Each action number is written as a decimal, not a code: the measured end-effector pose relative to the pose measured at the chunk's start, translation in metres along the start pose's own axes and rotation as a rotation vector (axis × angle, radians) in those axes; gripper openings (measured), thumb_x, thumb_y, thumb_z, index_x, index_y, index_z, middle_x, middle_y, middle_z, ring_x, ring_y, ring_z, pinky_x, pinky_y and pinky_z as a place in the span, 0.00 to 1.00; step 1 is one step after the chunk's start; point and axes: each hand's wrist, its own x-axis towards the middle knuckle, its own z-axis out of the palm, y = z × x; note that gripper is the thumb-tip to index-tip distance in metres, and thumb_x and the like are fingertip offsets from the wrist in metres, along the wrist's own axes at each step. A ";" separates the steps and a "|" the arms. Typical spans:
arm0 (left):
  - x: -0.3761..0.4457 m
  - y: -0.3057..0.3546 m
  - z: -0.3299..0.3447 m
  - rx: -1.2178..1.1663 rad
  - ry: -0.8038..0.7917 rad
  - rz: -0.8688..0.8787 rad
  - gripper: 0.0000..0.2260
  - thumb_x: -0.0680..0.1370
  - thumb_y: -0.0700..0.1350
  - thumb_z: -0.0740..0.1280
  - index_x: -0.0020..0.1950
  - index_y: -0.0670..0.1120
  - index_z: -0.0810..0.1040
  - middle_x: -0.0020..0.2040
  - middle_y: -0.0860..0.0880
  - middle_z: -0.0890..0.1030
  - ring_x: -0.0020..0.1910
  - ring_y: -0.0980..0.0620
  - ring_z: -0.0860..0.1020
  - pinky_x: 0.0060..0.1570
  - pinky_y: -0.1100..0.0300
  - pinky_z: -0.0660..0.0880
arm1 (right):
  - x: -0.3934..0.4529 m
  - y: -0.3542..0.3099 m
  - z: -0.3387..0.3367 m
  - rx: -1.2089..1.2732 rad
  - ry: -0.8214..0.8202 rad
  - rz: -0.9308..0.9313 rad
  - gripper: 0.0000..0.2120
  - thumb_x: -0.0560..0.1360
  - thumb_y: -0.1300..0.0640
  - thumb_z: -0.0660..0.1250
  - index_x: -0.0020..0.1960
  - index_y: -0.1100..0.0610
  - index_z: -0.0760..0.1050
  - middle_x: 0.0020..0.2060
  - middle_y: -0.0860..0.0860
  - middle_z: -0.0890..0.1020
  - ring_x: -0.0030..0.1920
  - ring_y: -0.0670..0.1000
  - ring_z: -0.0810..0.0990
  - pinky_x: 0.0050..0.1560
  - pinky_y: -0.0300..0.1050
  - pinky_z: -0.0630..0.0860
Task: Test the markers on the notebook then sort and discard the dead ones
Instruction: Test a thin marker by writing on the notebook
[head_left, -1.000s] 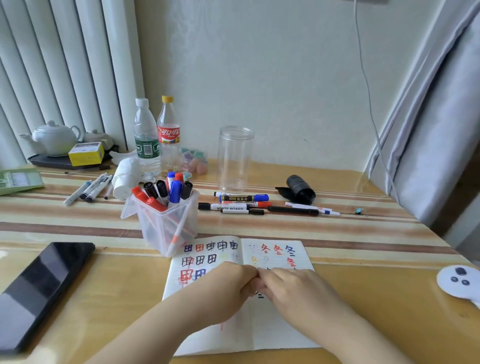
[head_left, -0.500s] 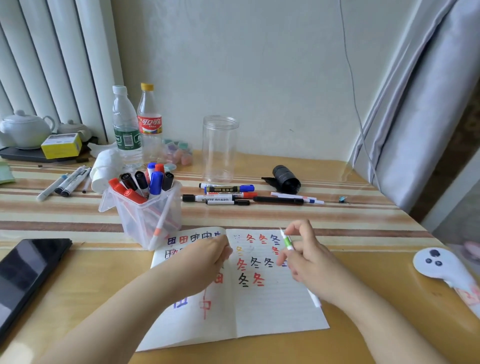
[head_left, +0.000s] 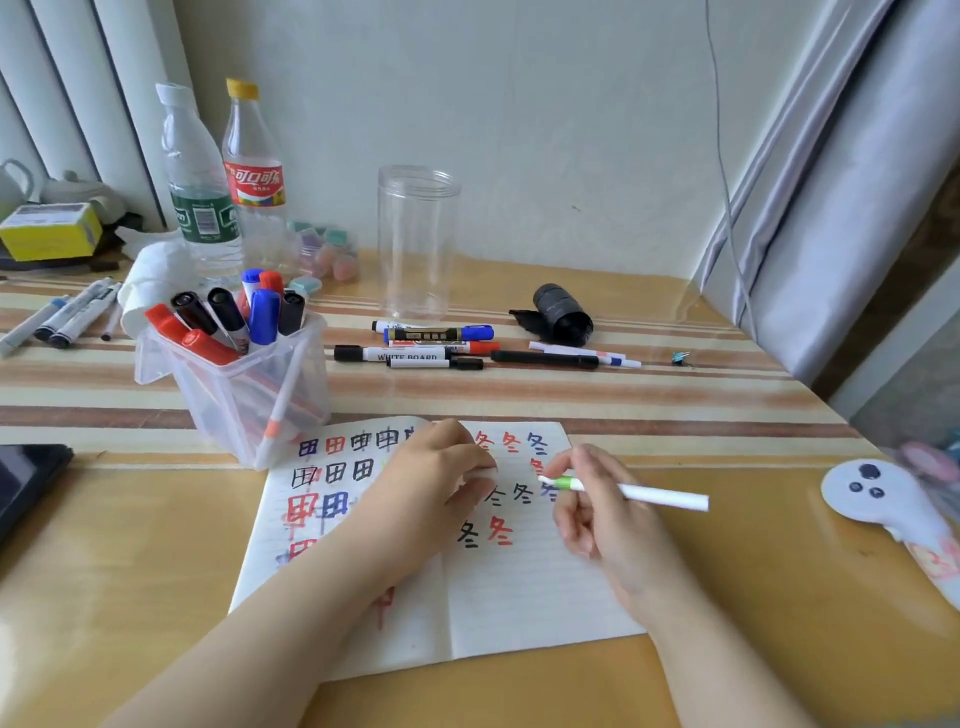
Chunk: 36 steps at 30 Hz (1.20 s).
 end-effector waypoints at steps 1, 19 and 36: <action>-0.001 -0.002 0.002 -0.008 0.013 0.009 0.09 0.72 0.45 0.66 0.48 0.45 0.82 0.43 0.51 0.77 0.44 0.47 0.75 0.44 0.57 0.72 | 0.000 0.001 0.000 -0.011 0.001 -0.030 0.13 0.79 0.51 0.58 0.42 0.57 0.73 0.21 0.53 0.70 0.21 0.46 0.62 0.25 0.37 0.59; -0.004 -0.009 0.003 0.016 -0.054 -0.038 0.08 0.69 0.48 0.64 0.43 0.49 0.81 0.33 0.51 0.80 0.36 0.49 0.77 0.48 0.69 0.60 | 0.008 0.020 -0.005 -0.471 0.066 -0.215 0.20 0.74 0.64 0.67 0.30 0.58 0.60 0.20 0.45 0.61 0.22 0.43 0.57 0.23 0.34 0.55; -0.004 -0.011 0.005 -0.007 -0.050 -0.040 0.10 0.70 0.49 0.62 0.45 0.50 0.80 0.35 0.51 0.79 0.38 0.50 0.76 0.47 0.63 0.63 | 0.006 0.016 -0.005 -0.489 0.096 -0.199 0.20 0.72 0.67 0.65 0.29 0.57 0.58 0.21 0.45 0.59 0.23 0.45 0.56 0.23 0.34 0.55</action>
